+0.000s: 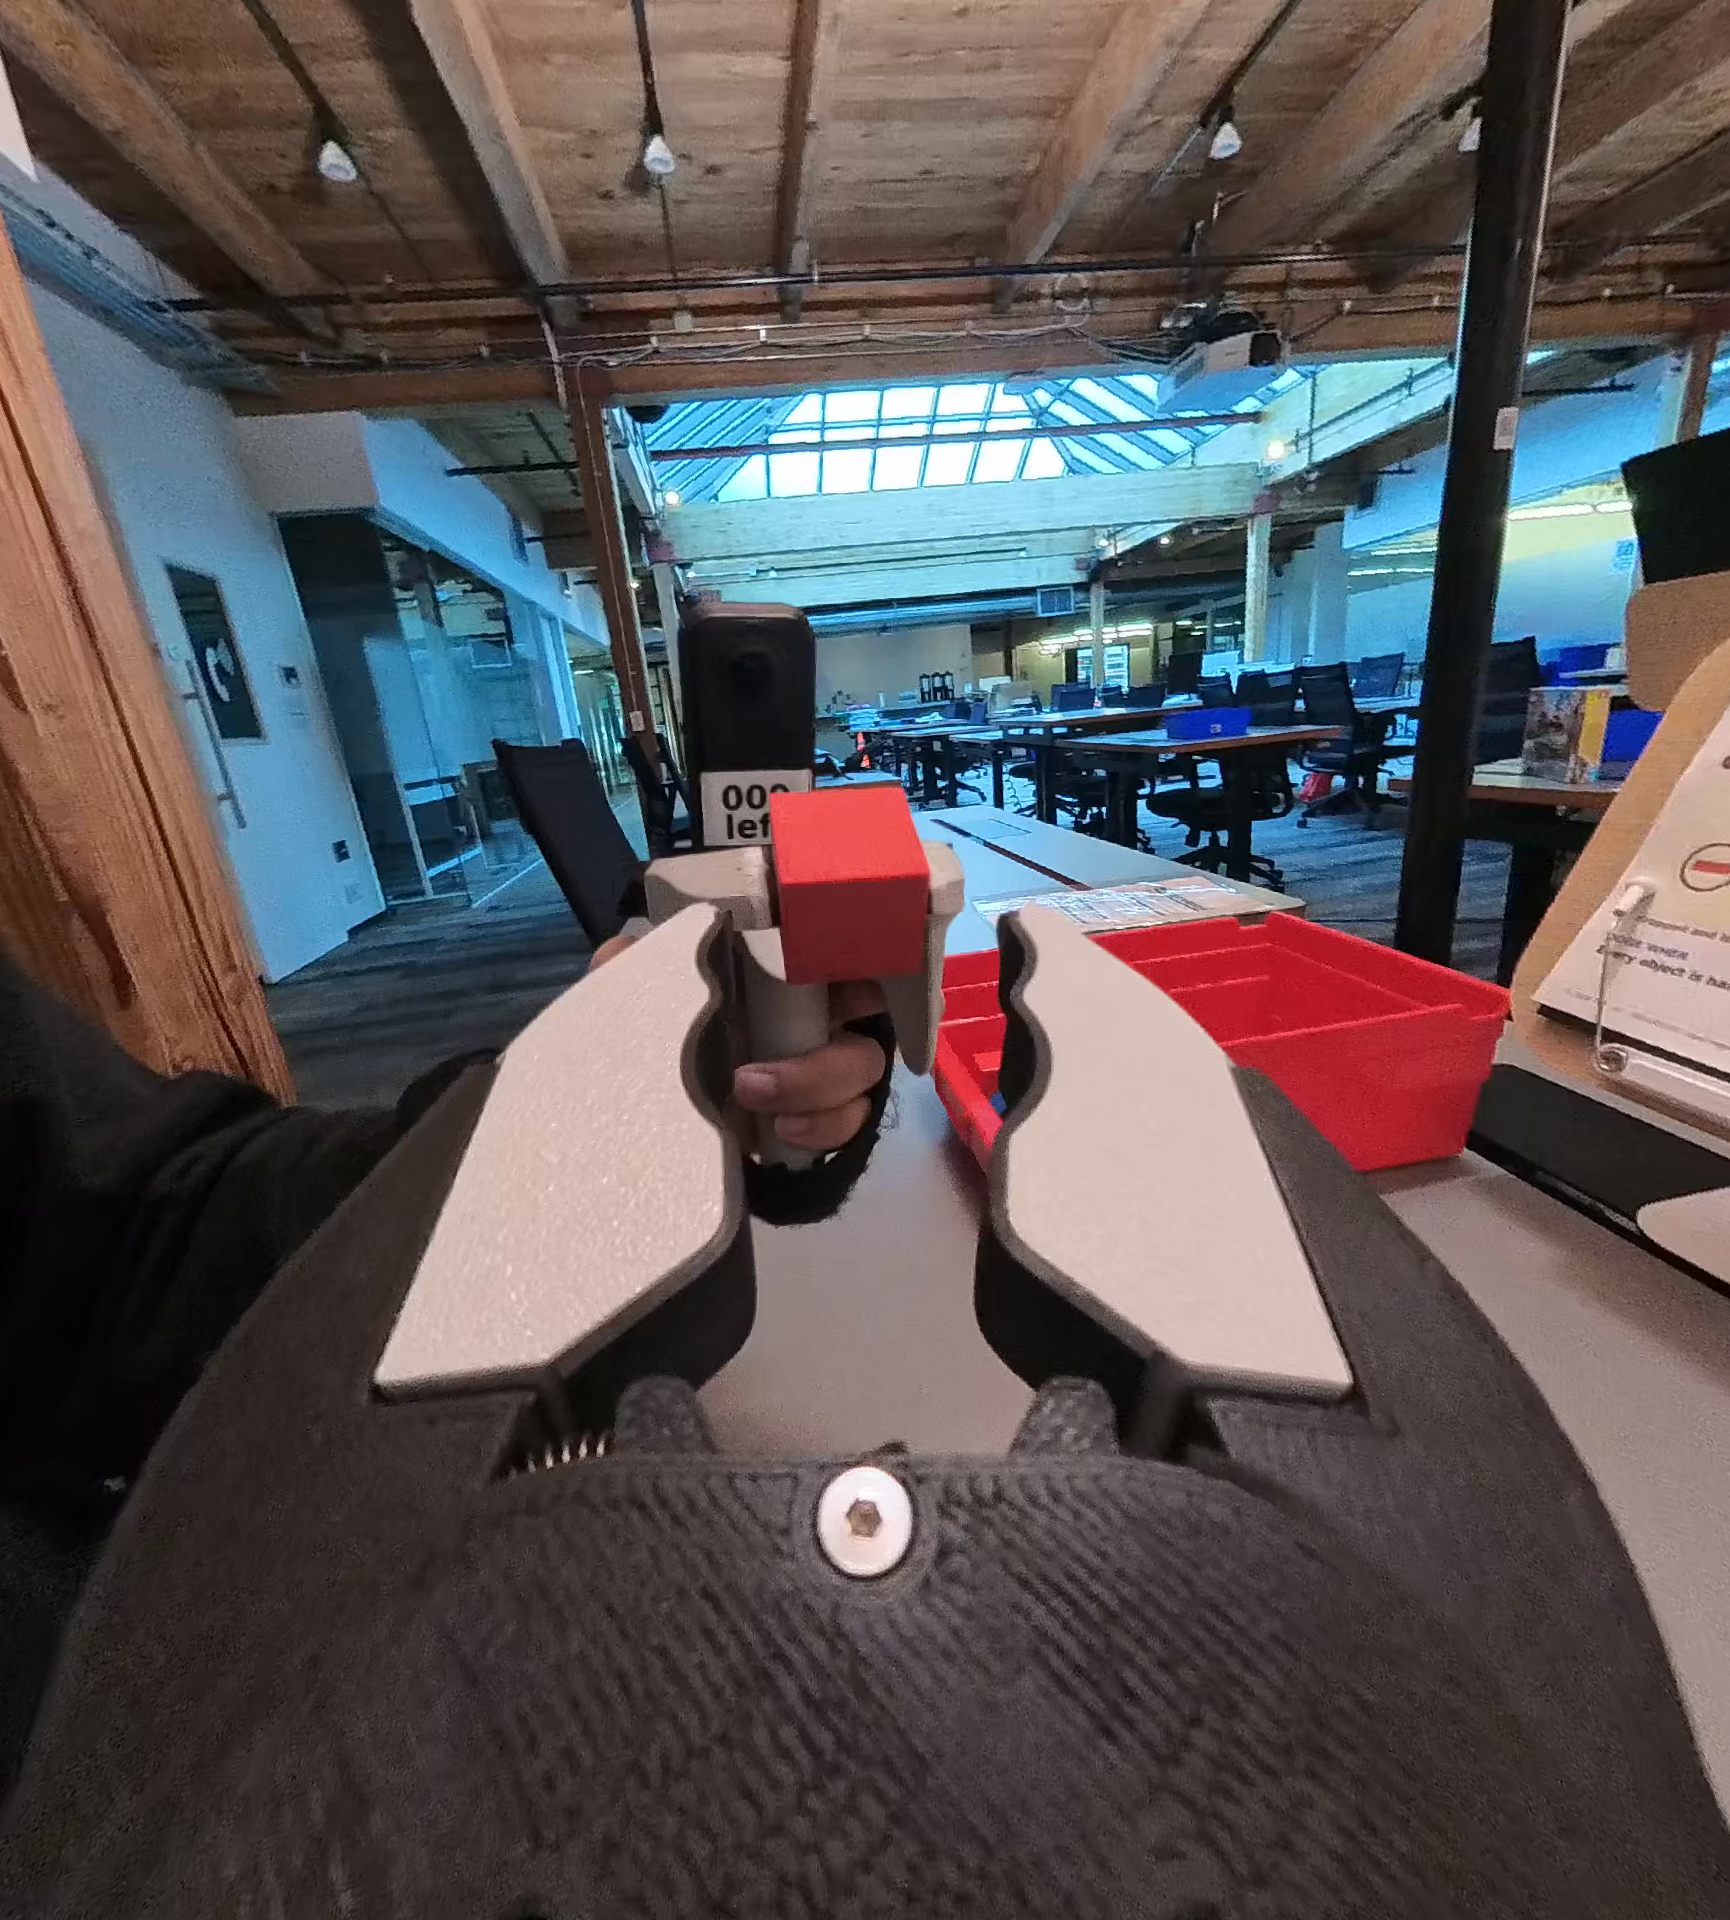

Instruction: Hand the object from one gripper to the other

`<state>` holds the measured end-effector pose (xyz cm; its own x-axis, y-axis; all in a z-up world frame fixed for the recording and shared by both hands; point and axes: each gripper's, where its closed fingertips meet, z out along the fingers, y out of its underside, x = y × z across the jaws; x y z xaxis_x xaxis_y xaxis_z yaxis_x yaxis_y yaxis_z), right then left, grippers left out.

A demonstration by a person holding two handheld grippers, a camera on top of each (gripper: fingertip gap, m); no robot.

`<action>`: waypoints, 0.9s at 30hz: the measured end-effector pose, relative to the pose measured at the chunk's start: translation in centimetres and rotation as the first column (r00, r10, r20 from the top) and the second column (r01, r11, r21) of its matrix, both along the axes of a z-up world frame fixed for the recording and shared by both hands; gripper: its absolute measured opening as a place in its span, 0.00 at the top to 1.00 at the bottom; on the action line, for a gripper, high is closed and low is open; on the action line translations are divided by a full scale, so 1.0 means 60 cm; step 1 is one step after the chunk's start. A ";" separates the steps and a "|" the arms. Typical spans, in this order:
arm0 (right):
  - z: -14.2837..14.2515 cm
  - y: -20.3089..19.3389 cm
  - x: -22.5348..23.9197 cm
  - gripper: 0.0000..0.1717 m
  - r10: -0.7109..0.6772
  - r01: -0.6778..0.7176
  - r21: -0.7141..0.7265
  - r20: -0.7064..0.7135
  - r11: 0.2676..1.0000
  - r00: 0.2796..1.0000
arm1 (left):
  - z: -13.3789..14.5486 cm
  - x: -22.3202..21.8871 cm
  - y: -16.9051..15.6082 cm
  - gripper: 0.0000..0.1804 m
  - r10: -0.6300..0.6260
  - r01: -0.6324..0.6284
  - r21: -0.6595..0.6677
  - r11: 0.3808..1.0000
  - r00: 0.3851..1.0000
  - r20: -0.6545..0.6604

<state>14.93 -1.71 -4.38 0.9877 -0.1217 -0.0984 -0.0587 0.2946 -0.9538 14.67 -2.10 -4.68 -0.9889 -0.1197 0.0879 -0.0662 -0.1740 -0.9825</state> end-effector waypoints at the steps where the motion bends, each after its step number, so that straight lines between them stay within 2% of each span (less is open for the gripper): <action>1: 0.000 0.000 -0.001 0.73 -0.004 0.004 -0.005 0.010 1.000 1.000 | -0.001 -0.003 -0.002 0.85 -0.008 0.008 -0.004 1.000 1.000 -0.001; 4: 0.003 0.001 -0.011 0.79 0.016 -0.016 -0.002 0.047 1.000 0.999 | -0.007 -0.003 -0.002 0.85 -0.003 0.003 0.002 1.000 1.000 0.007; 13: -0.008 -0.002 -0.017 0.84 0.069 -0.067 -0.044 0.057 0.997 0.996 | -0.026 -0.012 -0.013 0.85 -0.013 0.012 0.022 1.000 1.000 0.020; 16: -0.015 -0.008 0.000 0.84 -0.005 0.011 -0.087 0.070 0.996 0.998 | -0.040 0.005 -0.014 0.80 0.056 -0.056 0.052 0.997 0.998 -0.005; 19: -0.014 -0.059 0.054 0.84 -0.198 0.202 -0.108 0.043 0.974 0.979 | -0.067 0.027 -0.001 0.72 0.166 -0.162 0.170 0.972 0.986 -0.005; 20: -0.017 -0.092 0.081 0.84 -0.290 0.292 -0.126 0.035 0.948 0.956 | -0.074 0.031 0.007 0.72 0.201 -0.199 0.203 0.959 0.979 0.012; 22: -0.032 -0.186 0.140 0.84 -0.502 0.494 -0.192 0.005 0.848 0.865 | -0.087 0.039 0.028 0.73 0.265 -0.266 0.275 0.924 0.963 0.043; 24: -0.058 -0.303 0.190 0.84 -0.706 0.678 -0.281 -0.001 0.679 0.708 | -0.098 0.041 0.048 0.72 0.297 -0.301 0.339 0.891 0.953 0.064; 27: -0.120 -0.452 0.230 0.84 -0.874 0.785 -0.436 -0.010 0.441 0.485 | -0.105 0.035 0.072 0.72 0.312 -0.317 0.378 0.870 0.947 0.077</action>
